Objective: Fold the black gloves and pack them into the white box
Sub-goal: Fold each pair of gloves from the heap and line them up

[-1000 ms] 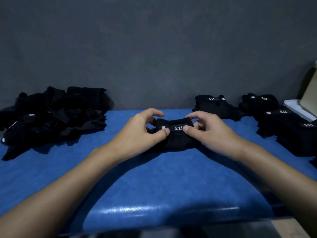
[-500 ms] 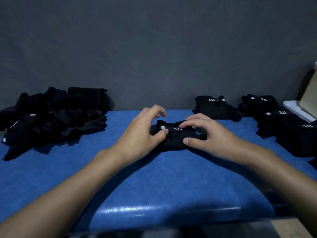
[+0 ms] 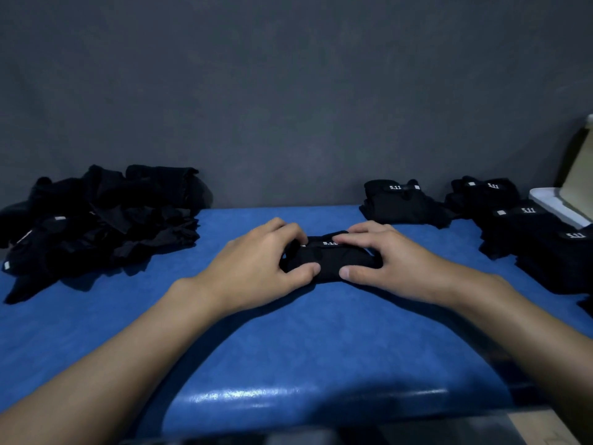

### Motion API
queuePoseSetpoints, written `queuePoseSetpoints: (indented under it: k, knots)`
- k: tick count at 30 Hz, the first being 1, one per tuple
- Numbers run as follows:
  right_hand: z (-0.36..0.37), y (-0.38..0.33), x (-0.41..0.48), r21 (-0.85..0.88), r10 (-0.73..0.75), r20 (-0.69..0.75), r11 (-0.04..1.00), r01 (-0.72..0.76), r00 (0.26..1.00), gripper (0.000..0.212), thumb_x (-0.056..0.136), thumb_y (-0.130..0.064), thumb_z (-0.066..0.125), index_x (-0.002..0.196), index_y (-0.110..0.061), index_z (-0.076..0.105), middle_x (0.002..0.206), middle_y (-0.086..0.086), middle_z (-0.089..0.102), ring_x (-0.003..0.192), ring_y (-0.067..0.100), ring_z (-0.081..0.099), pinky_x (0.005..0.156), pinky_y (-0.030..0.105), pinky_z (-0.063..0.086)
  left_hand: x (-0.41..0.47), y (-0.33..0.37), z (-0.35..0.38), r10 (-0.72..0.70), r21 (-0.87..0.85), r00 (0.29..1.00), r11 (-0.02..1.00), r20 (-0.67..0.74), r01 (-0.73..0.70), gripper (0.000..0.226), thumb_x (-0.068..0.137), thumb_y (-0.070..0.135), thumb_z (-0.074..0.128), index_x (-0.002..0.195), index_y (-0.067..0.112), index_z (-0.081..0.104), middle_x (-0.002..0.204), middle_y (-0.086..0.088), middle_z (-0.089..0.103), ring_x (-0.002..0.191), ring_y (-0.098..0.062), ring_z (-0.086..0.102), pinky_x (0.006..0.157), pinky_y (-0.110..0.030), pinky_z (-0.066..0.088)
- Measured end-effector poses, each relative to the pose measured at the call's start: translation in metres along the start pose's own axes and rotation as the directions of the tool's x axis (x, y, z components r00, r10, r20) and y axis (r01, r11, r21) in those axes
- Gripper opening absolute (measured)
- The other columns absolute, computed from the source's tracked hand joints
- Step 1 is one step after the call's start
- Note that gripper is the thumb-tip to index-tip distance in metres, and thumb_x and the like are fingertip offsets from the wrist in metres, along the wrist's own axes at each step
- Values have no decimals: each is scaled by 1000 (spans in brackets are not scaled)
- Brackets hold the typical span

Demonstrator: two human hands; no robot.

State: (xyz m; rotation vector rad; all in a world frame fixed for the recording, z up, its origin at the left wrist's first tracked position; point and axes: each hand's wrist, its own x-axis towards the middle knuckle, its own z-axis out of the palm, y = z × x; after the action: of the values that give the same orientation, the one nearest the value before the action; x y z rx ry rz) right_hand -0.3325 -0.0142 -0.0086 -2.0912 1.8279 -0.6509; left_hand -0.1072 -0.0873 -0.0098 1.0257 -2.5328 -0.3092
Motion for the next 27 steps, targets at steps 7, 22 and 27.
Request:
queuePoseSetpoints:
  k: [7,22,27]
  knots:
    - [-8,7,-6,10,-5,-17,1000,5,1000,52,83,-41,73,132,-40,56,128,-19,50,126,5,38,111,29,30,3,-3,1,25,-175,997,985,79,-11,51,68,72,53,110,43,56,102,18,61,98,-3,57,91,-41,48]
    - [-76,57,-46,-374,174,-148,901,-218,974,53,75,-55,73,125,-43,60,121,-25,49,114,7,26,95,34,19,62,74,51,114,-157,992,982,62,-103,44,84,59,63,122,40,54,108,18,57,100,-6,53,101,-42,39]
    - [-85,77,-46,-402,243,-185,866,-299,952,60,72,-62,72,128,-47,55,128,-17,49,119,10,26,92,35,17,75,87,64,85,-235,996,968,4,-82,40,83,55,68,117,39,54,104,20,59,102,-7,56,98,-43,44]
